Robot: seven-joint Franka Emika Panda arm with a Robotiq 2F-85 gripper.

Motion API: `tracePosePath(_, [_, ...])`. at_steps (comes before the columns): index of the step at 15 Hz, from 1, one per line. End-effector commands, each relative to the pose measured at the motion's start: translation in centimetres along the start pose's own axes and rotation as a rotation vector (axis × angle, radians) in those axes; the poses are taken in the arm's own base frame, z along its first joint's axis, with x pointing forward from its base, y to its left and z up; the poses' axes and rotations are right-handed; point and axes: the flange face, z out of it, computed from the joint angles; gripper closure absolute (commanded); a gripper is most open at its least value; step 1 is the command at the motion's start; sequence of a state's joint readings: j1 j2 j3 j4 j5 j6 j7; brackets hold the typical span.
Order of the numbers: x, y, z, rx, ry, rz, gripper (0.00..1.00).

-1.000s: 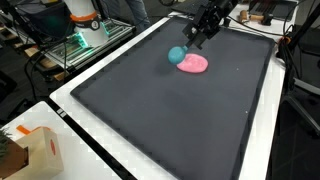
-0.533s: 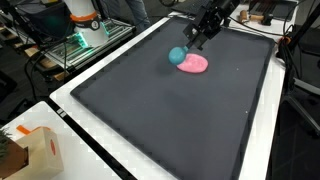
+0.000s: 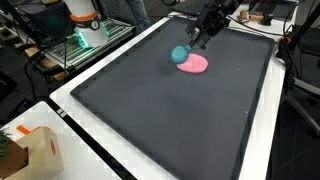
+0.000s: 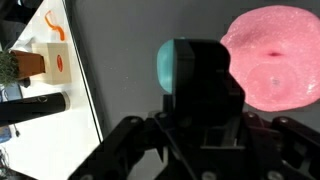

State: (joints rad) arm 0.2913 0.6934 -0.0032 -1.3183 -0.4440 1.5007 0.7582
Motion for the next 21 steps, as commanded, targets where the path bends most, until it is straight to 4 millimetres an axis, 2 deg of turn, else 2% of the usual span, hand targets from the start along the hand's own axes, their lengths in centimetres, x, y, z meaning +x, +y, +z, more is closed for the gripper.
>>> tracePosePath(1, [0.4, 1.3, -0.9, 0.074, -0.030, -0.043, 0.75])
tracePosePath(13, [1.3, 6.4, -4.1, 0.351, -0.057, -0.114, 0.75])
tracePosePath(21, [0.5, 9.9, -6.4, 0.470, -0.054, -0.150, 0.75])
